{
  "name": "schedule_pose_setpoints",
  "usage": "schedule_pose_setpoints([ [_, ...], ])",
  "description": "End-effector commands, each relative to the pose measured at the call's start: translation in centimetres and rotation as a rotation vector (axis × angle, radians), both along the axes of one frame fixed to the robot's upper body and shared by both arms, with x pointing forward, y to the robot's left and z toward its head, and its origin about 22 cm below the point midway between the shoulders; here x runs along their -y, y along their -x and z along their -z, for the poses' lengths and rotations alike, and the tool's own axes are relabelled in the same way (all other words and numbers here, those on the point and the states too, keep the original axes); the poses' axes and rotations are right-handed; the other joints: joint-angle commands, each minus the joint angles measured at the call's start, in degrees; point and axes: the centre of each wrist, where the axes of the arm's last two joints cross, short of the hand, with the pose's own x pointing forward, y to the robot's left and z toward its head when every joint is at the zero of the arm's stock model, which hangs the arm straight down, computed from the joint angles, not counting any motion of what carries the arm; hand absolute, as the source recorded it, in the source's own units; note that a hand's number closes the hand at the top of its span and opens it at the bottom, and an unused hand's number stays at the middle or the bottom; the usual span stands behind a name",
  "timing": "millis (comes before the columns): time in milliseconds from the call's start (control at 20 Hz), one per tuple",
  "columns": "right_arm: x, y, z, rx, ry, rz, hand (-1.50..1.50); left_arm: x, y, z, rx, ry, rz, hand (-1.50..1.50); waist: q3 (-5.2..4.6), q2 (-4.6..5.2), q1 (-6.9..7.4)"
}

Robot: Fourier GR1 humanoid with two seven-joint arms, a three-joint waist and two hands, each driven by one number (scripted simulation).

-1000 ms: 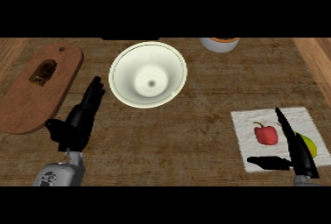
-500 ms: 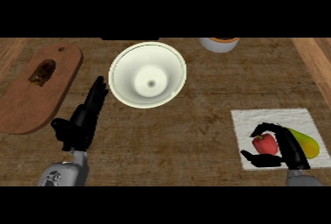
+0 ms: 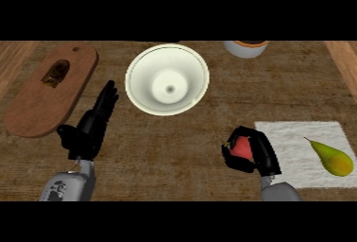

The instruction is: Pick the bell pepper from the placemat and place it in the bowl

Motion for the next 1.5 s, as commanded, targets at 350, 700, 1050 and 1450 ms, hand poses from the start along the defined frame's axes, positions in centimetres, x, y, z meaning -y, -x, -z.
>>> schedule_pose_setpoints([
  [350, -14.3, -3.2, -9.9, 0.279, -0.113, -0.015, 1.50, 2.6, -0.8, -0.5, 0.012, -0.006, 0.114, 0.00, -0.08, -0.15, 6.57],
  [700, -18.9, -5.0, -14.9, 0.405, -0.044, 0.078, 1.50, 3.3, -1.3, -0.5, 0.000, -0.006, 0.105, 0.00, -0.45, -0.68, 5.68],
  [1050, -22.7, -7.4, -21.3, 0.377, 0.054, 0.204, 1.50, 3.7, -1.0, 0.1, -0.016, -0.009, 0.110, 0.00, -0.49, -0.90, 5.51],
  [1450, -26.7, -8.8, -29.7, 0.366, 0.137, 0.398, 1.50, 2.7, -1.9, -0.5, 0.005, -0.012, 0.097, 0.00, -0.37, 0.02, 5.54],
])
